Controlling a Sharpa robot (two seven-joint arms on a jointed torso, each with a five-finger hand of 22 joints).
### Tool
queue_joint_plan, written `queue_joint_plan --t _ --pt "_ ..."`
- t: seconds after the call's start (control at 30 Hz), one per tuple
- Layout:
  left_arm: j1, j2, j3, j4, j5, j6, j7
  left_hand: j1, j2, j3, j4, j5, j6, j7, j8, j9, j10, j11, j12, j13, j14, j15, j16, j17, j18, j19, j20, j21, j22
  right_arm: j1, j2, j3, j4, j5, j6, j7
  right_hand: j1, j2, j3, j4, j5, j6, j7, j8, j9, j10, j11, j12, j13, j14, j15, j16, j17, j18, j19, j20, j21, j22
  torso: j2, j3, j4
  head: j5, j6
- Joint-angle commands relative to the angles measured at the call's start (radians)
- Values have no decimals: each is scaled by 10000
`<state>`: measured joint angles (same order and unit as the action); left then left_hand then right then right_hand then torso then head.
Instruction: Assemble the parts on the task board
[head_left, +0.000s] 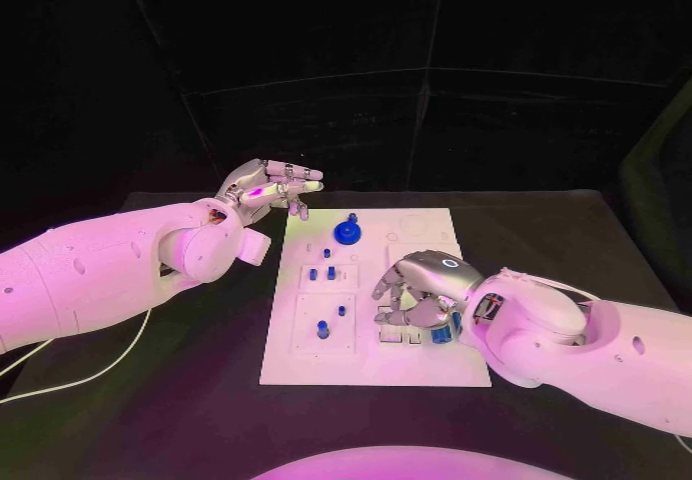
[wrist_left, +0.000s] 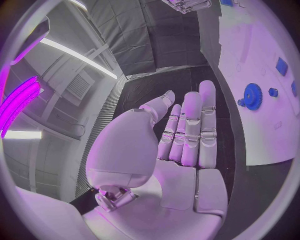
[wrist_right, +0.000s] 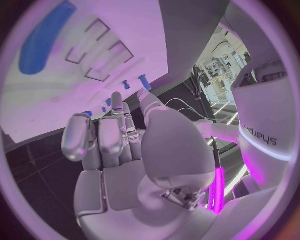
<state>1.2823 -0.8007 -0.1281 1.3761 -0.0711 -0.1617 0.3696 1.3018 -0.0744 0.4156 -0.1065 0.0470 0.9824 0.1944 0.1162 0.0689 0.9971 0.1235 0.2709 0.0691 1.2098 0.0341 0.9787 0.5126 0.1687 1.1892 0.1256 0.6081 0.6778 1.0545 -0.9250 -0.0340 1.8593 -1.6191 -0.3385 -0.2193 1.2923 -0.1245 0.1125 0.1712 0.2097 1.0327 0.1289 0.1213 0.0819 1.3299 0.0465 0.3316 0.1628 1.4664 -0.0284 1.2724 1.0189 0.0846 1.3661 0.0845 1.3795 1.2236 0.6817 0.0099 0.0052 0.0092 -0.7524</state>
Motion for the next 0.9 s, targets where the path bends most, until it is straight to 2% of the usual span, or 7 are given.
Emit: queue_joint_plan --t 0.03,0.2,0.23,0.37,0.5,0.77,0.9 --pt "17 -11 6 80 37 77 34 -2 33 -17 -43 27 -18 56 61 -15 -57 40 64 -10 -74 -9 -25 -10 137 -61 31 -54 -11 26 -626 -3 260 2059 -529 -1080 -310 -85 -513 299 484 132 -213 196 38 524 -208 828 753 389 -161 300 377 -173 297 -214 325 498 -39 -21 -80 -195 52" --pt "15 -44 -1 197 37 78 38 -2 33 -17 -43 27 -18 56 61 -15 -57 40 64 -10 -74 -9 -25 -10 137 -61 31 -54 -11 32 -1658 -10 537 2199 -302 -2078 -417 102 -1503 929 557 239 -341 674 278 451 -361 4376 4789 438 -371 938 1313 -320 569 -275 704 1116 -72 -36 -203 -324 97" --pt "15 -48 -3 208 37 77 40 -2 33 -17 -43 27 -18 56 61 -15 -57 40 64 -10 -74 -9 -25 -10 137 -61 31 -54 -11 31 -1774 -11 573 2103 -261 -2233 -523 132 -1692 1096 516 252 -353 758 330 389 -352 4813 5333 434 -320 975 1365 -313 568 -299 718 1138 -76 -34 -229 -325 106" --pt "14 -58 -10 228 37 77 41 -2 33 -17 -43 27 -18 56 61 -15 -57 40 64 -10 -74 -9 -25 -10 137 -61 31 -54 -11 24 -2008 -15 662 1678 -103 -2705 -630 293 -2192 1154 588 200 -378 1016 536 191 -366 5696 6547 426 -313 1051 1464 -317 570 -299 756 1202 -85 -23 -281 -315 108" --pt "14 -61 -17 232 37 83 41 -2 33 -17 -43 27 -18 56 61 -15 -57 40 64 -10 -74 -9 -25 -10 137 -61 31 -54 -11 14 -1985 -19 615 1380 97 -2998 -770 329 -2456 1193 525 187 -399 1165 669 189 -374 6103 7123 428 -305 1088 1524 -318 574 -307 772 1233 -92 -22 -302 -321 122" --pt "12 -77 -32 242 37 96 41 -2 33 -17 -43 27 -18 56 61 -15 -57 40 64 -10 -74 -9 -25 -10 137 -61 31 -54 -11 -93 -1535 -26 371 937 374 -3208 -756 346 -2612 1190 522 80 -388 1239 771 125 -367 6222 7379 434 -303 1131 1600 -324 582 -304 786 1262 -70 -27 -253 -340 119" --pt "11 -90 -38 219 37 95 41 -2 33 -17 -43 27 -18 56 61 -15 -57 40 64 -10 -74 -9 -25 -10 137 -61 31 -54 -11 -141 -1361 -27 299 778 497 -3226 -727 360 -2637 1187 541 54 -385 1257 797 125 -363 6290 7488 437 -298 1143 1621 -328 589 -300 793 1278 -79 -42 -288 -332 92"
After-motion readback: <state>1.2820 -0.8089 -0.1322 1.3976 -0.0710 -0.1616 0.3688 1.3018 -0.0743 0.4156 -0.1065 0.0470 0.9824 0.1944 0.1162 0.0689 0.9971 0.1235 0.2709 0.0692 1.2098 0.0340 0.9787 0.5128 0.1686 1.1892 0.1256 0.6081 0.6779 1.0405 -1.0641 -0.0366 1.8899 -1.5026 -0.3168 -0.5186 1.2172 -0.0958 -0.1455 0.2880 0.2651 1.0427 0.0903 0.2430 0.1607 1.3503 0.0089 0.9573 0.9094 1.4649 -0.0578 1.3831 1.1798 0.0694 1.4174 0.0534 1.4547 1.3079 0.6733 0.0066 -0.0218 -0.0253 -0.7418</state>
